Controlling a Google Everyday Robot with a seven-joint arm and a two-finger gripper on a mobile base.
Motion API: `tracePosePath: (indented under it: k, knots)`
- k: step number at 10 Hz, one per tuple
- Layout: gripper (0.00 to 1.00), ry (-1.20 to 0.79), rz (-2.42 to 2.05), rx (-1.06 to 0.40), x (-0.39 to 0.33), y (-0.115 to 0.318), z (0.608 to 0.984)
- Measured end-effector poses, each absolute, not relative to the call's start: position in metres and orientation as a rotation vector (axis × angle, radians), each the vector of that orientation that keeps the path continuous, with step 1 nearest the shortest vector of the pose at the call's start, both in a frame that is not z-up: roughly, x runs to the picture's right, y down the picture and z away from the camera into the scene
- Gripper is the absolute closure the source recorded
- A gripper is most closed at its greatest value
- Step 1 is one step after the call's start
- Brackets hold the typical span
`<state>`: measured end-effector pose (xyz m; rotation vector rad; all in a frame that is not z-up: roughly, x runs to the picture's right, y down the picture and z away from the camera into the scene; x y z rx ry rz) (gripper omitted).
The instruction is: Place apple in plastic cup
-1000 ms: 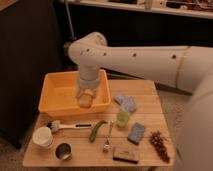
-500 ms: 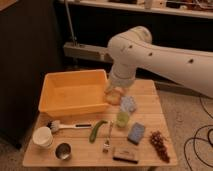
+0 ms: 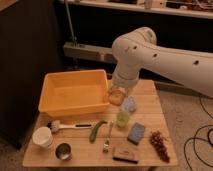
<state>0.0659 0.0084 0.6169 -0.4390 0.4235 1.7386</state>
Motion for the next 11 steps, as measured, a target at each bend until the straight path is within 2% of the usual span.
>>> tracePosePath:
  k: [2, 5, 11]
  knots:
    - [1.00, 0.426, 1.742, -0.442, 0.067, 0.009, 0.620]
    - [1.00, 0.443, 1.785, -0.505, 0.088, 0.016, 0.655]
    - [1.00, 0.505, 1.817, -0.620, 0.106, 0.061, 0.715]
